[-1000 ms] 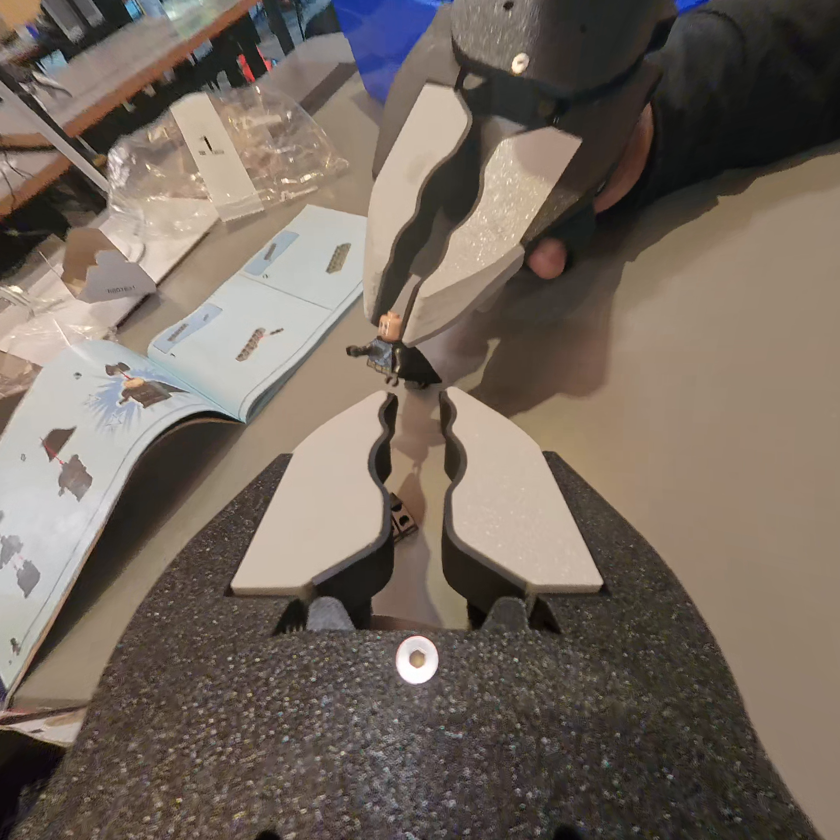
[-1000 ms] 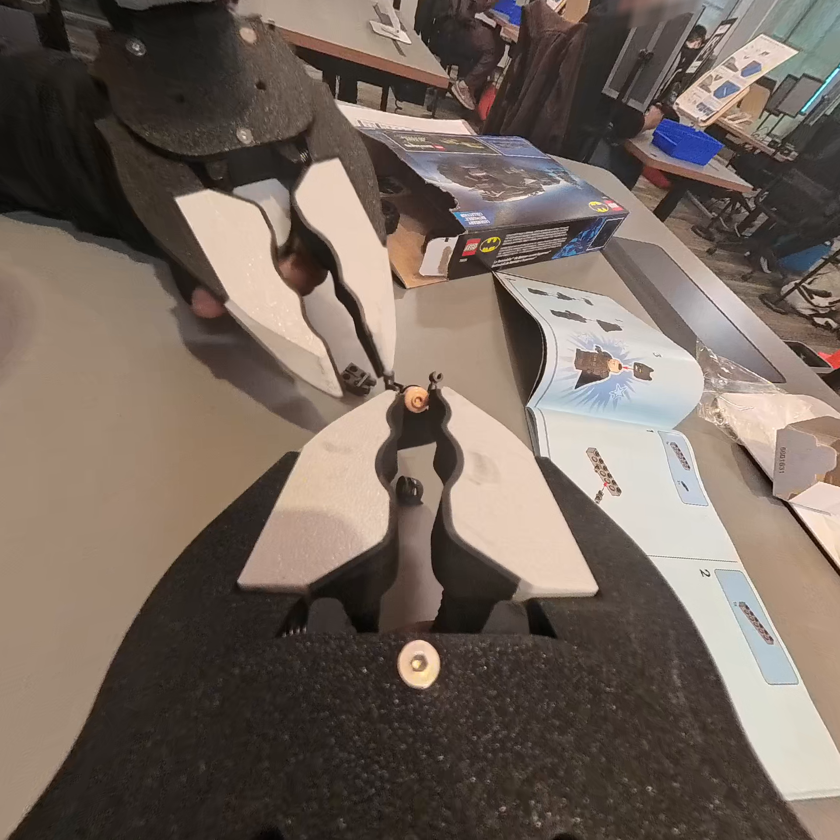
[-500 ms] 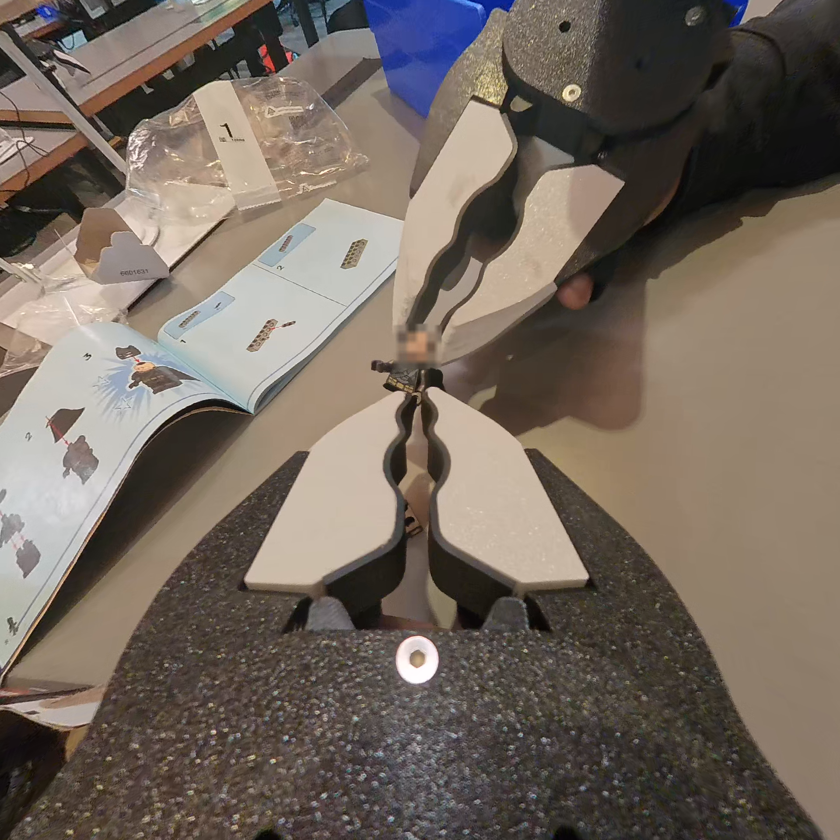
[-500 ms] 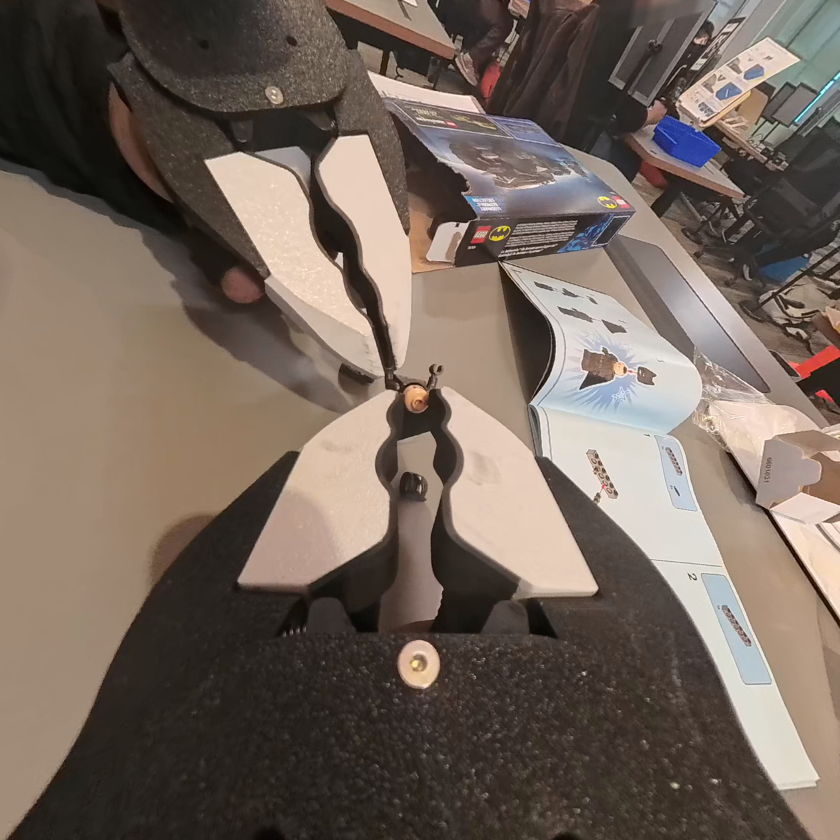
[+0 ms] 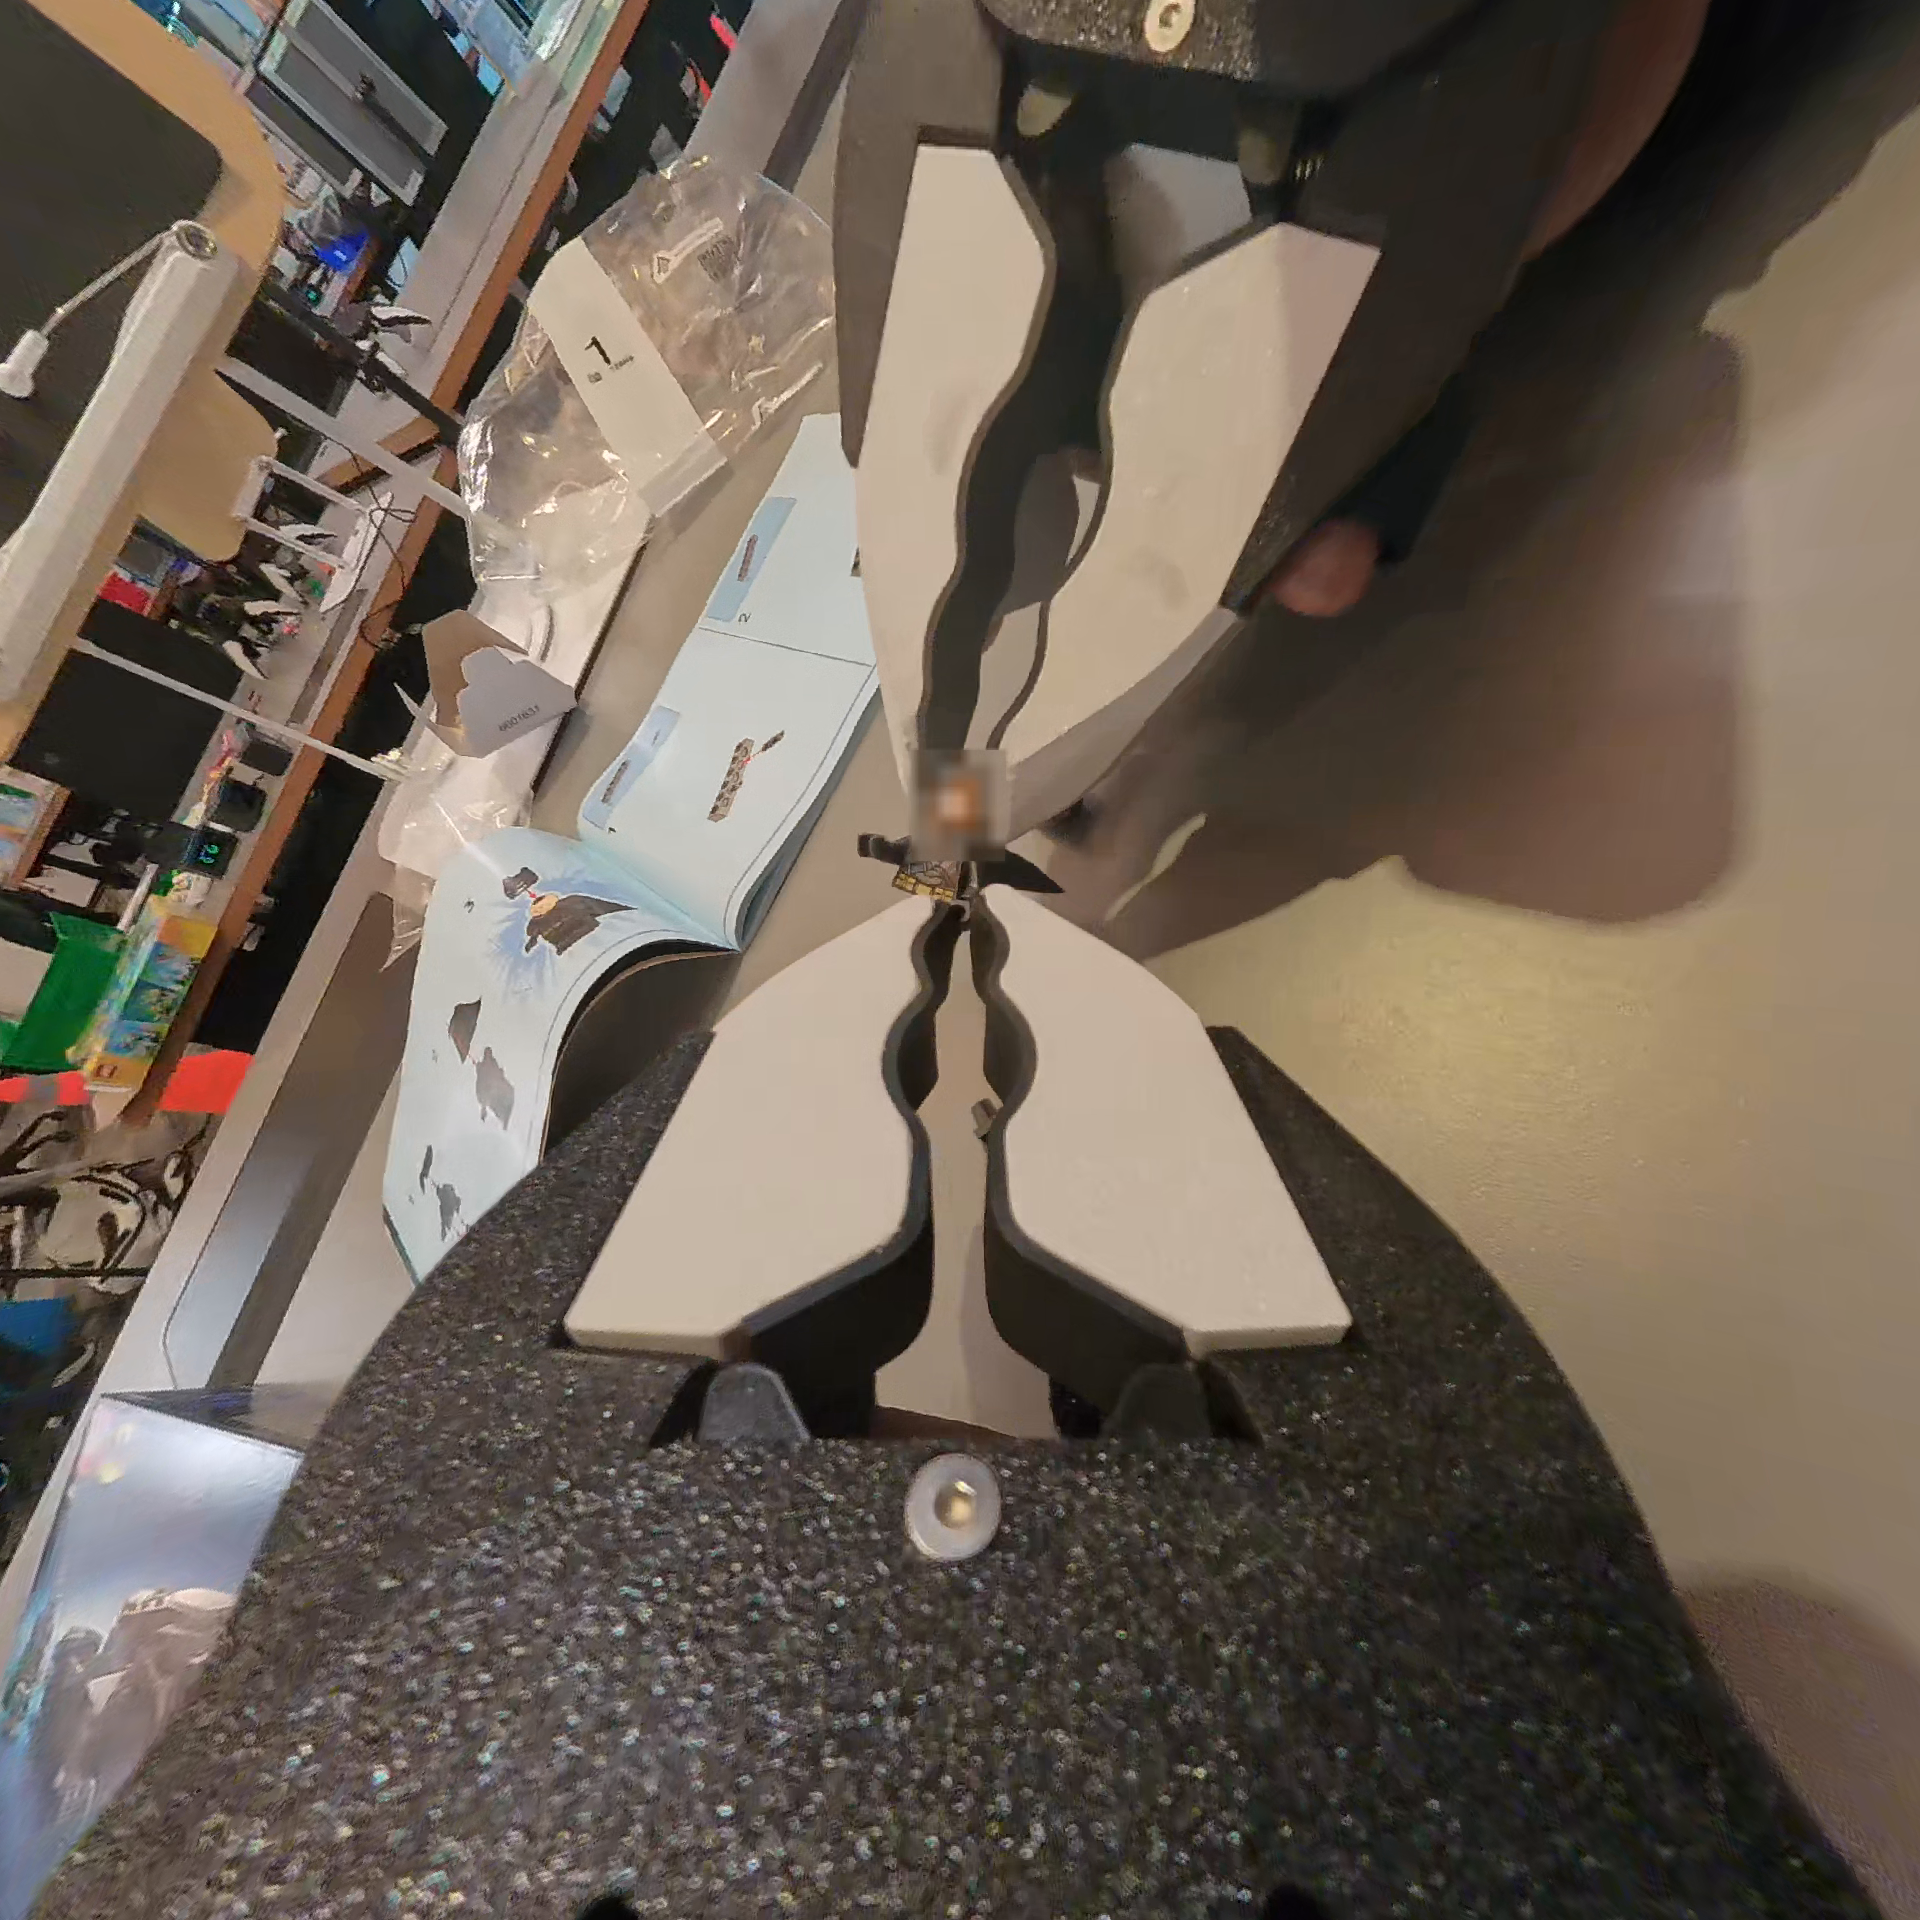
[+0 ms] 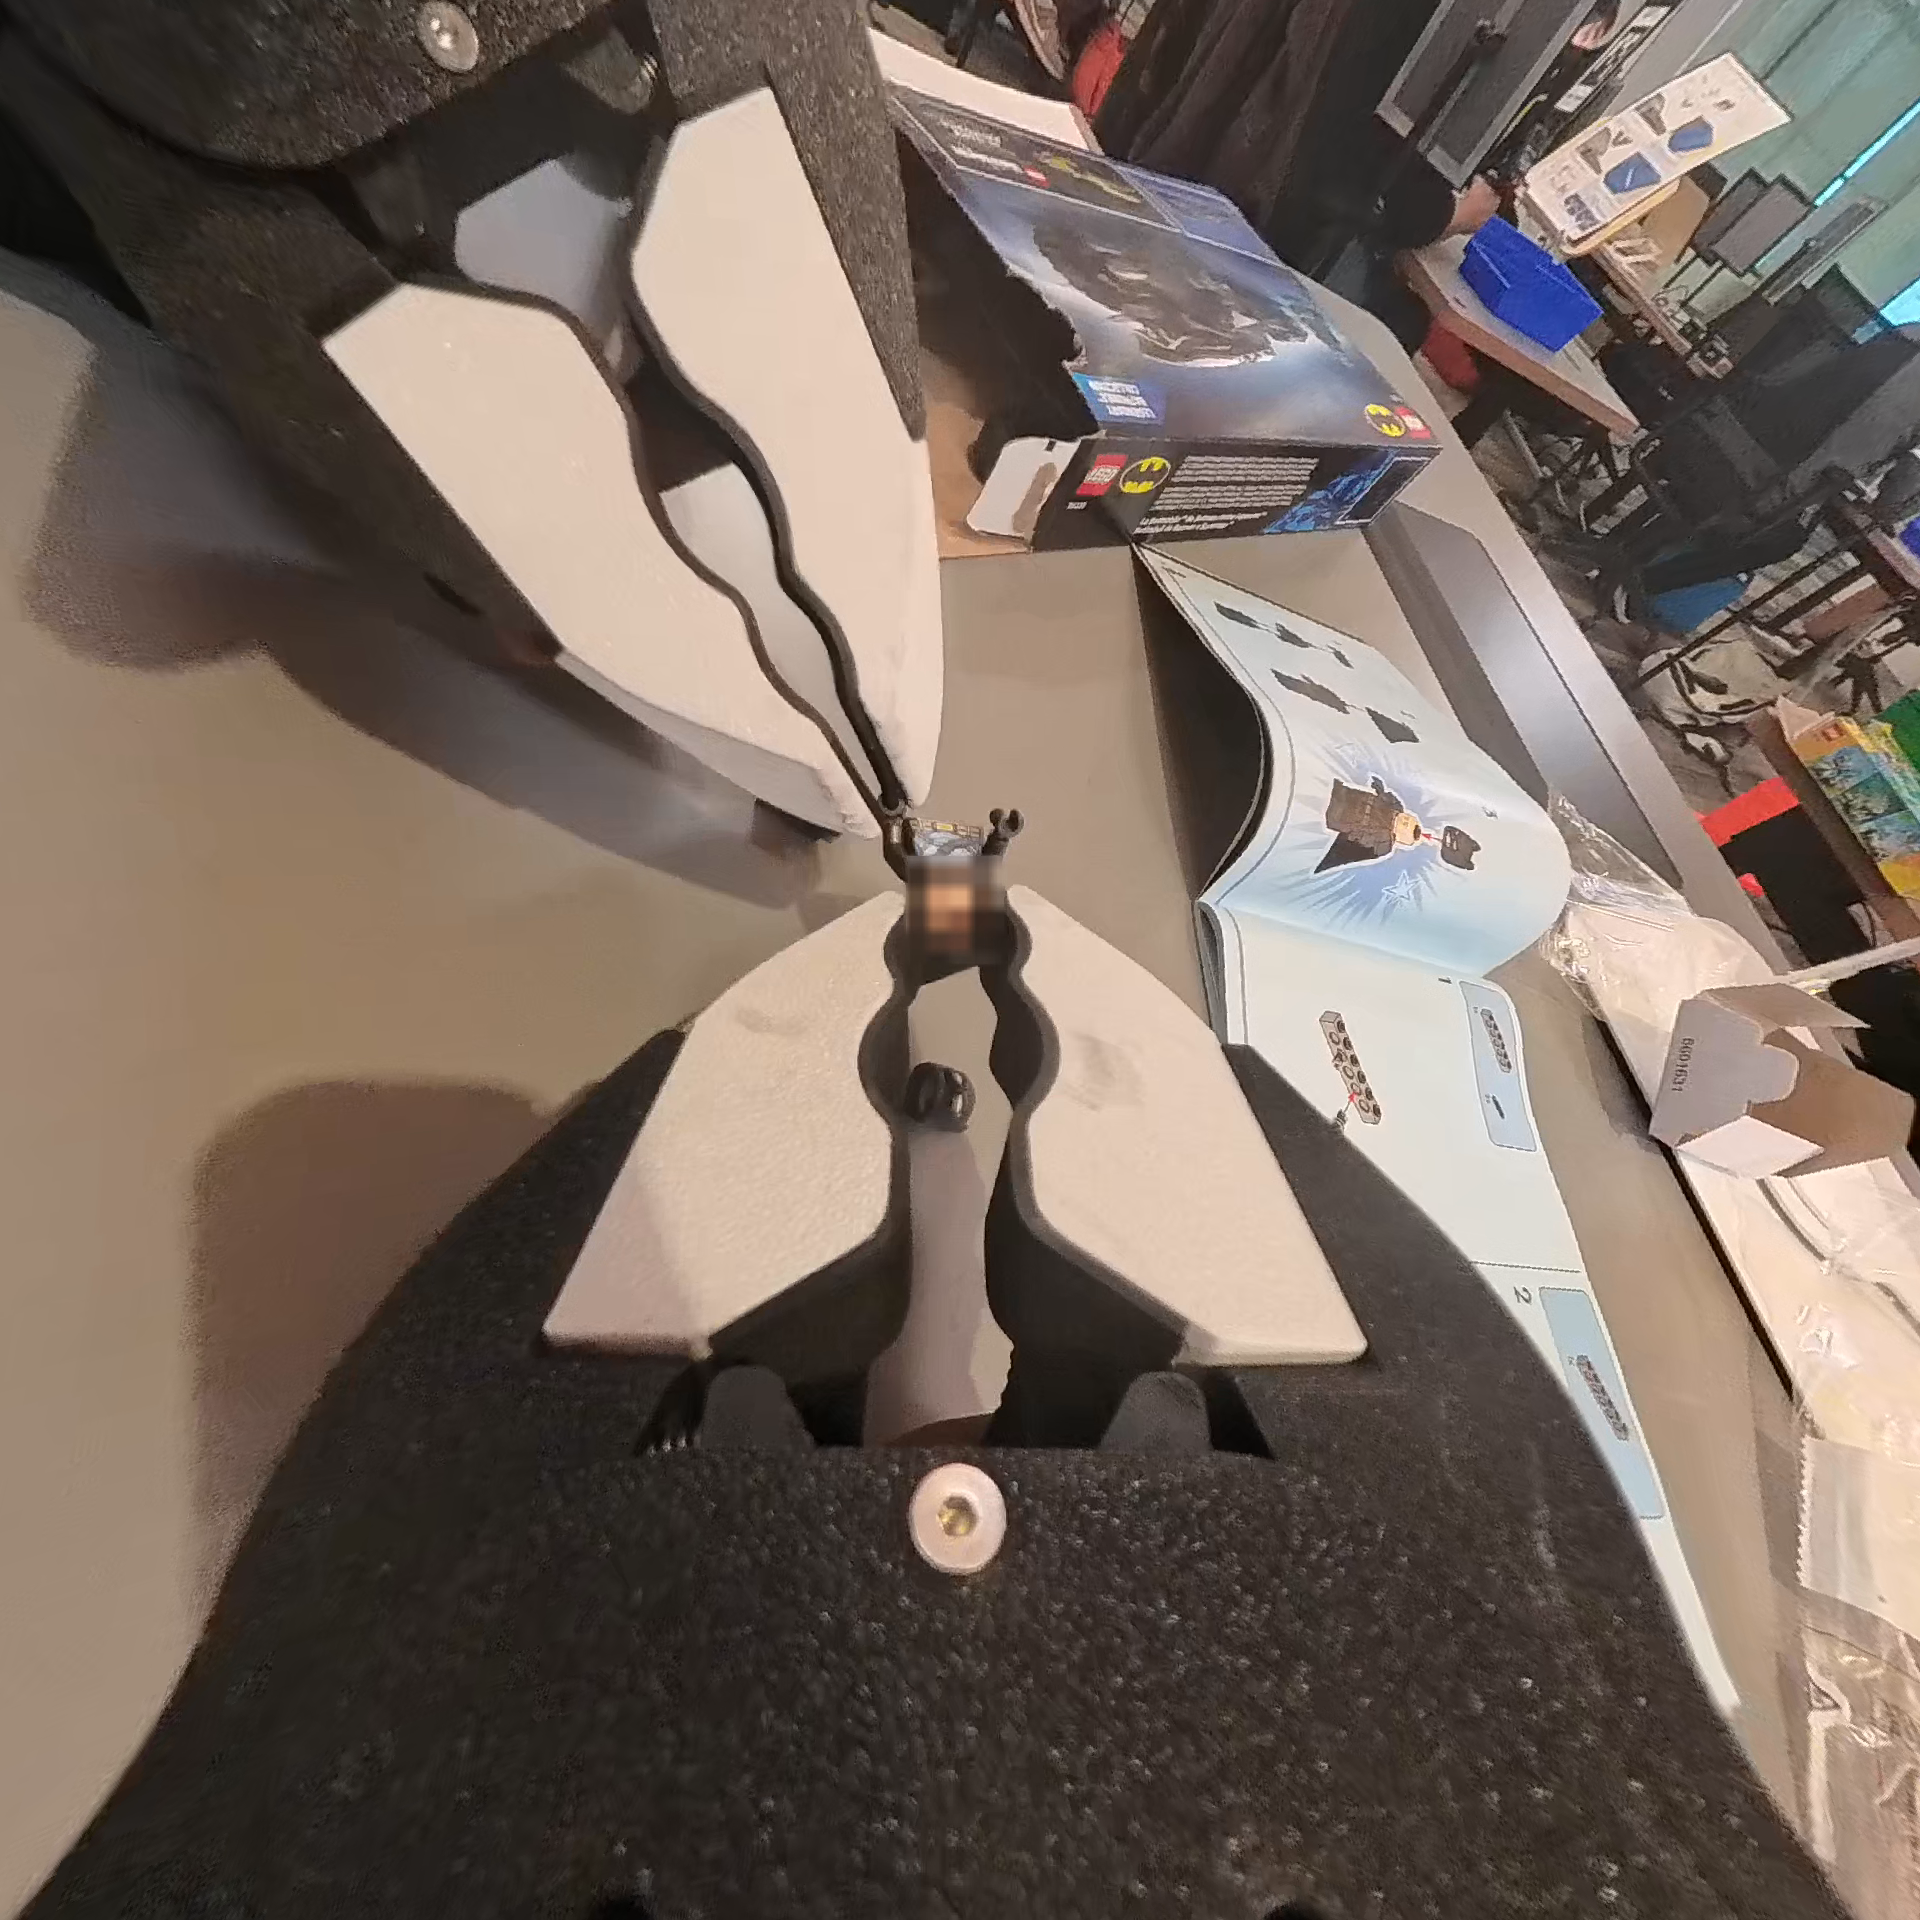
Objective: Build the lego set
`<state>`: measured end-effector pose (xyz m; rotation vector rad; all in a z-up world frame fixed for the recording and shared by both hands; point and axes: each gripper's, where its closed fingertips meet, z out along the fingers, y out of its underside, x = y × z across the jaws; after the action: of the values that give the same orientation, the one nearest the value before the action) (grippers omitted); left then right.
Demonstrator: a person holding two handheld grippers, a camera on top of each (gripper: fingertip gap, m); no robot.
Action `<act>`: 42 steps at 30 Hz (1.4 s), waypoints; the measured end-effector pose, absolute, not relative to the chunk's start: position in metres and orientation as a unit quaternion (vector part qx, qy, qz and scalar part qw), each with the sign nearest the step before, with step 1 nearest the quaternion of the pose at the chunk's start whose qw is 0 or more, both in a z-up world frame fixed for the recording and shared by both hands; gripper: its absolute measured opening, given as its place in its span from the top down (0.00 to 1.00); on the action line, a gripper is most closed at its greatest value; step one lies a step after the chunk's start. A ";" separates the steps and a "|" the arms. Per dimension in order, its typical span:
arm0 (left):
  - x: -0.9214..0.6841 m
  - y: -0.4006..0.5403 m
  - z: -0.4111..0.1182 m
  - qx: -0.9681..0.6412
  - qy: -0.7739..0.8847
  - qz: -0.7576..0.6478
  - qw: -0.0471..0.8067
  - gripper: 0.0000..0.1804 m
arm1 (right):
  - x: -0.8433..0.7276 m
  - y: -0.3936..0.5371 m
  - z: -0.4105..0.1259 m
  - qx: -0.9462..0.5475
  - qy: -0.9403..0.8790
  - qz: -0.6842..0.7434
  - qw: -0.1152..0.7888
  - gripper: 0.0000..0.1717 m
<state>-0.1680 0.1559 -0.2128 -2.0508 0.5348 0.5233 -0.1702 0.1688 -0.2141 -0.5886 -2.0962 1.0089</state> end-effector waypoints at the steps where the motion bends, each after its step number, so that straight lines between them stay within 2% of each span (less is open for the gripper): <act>1: -0.168 0.156 -0.214 -0.834 0.216 0.209 0.462 0.98 | -0.170 0.169 -0.215 -0.227 -0.815 0.390 0.365 0.94; 6: -0.167 0.155 -0.213 -0.841 0.178 0.130 0.494 0.98 | -0.172 0.169 -0.215 -0.213 -0.814 0.374 0.390 0.93; 13: -0.177 0.154 -0.191 -0.823 0.028 -0.063 0.564 0.99 | -0.178 0.177 -0.207 -0.181 -0.785 0.341 0.484 0.77; 18: -0.173 0.154 -0.171 -0.751 -0.082 -0.269 0.597 0.99 | -0.181 0.174 -0.187 -0.161 -0.741 0.347 0.551 0.76; 21: -0.178 0.154 -0.170 -0.713 -0.140 -0.346 0.593 0.98 | -0.177 0.172 -0.175 -0.140 -0.719 0.345 0.586 0.76; 26: -0.180 0.156 -0.169 -0.699 -0.162 -0.366 0.592 0.99 | -0.172 0.168 -0.165 -0.117 -0.699 0.331 0.623 0.70; 32: -0.177 0.161 -0.171 -0.707 -0.164 -0.340 0.599 0.99 | -0.173 0.164 -0.159 -0.145 -0.686 0.328 0.633 0.69; 42: -0.168 0.163 -0.177 -0.715 -0.161 -0.357 0.578 0.98 | -0.184 0.174 -0.172 -0.159 -0.706 0.293 0.625 0.80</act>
<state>-0.1682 0.1631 -0.1769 -1.6734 -0.3769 -0.8354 -0.1839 0.1743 -0.1716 -0.3643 -1.6203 0.6725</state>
